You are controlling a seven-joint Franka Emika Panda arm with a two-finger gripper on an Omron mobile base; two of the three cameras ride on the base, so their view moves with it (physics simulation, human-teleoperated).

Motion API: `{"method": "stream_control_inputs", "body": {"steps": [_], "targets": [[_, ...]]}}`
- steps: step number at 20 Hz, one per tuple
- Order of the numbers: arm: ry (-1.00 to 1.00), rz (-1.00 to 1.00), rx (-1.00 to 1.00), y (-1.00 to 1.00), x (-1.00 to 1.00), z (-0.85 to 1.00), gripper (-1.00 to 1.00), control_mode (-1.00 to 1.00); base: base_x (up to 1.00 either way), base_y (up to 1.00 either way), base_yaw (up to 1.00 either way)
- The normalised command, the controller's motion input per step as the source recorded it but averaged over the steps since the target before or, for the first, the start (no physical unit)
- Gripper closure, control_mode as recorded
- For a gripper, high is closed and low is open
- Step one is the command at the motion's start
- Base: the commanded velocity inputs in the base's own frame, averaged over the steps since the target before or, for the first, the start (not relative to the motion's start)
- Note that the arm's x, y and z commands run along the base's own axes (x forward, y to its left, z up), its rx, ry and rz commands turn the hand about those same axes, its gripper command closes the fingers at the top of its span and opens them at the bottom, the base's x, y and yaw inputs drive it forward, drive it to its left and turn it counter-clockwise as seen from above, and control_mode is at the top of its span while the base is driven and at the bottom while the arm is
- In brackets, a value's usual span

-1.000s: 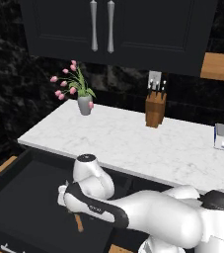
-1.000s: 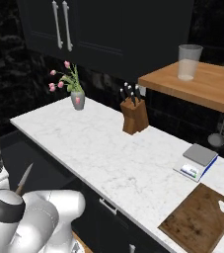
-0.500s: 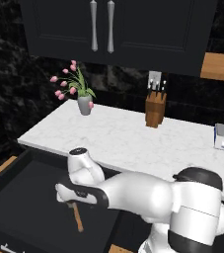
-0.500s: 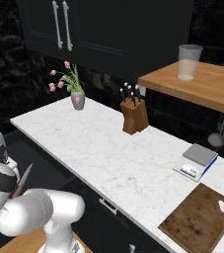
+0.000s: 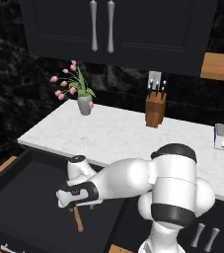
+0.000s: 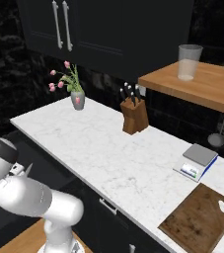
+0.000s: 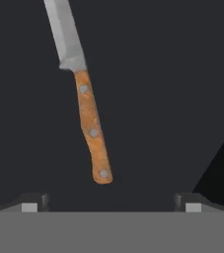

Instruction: Pick up the knife from the drawer and place it on the cutting board. Then place the meat from the plate to the cutting board.

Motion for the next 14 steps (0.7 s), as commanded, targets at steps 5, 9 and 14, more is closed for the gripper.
{"method": "stream_control_inputs", "body": {"steps": [5, 9, 14], "targets": [[-0.08, 0.03, 0.00, 0.00, 0.32, -0.39, -1.00, -1.00, 0.00, 0.00, 0.00], [-0.08, 0.00, 0.00, 0.04, 0.33, -0.20, -1.00, -1.00, 0.00, 0.00, 0.00], [-0.04, 0.00, 0.00, 0.17, 0.15, -0.18, -1.00, -1.00, 0.00, 0.00, 0.00]]}}
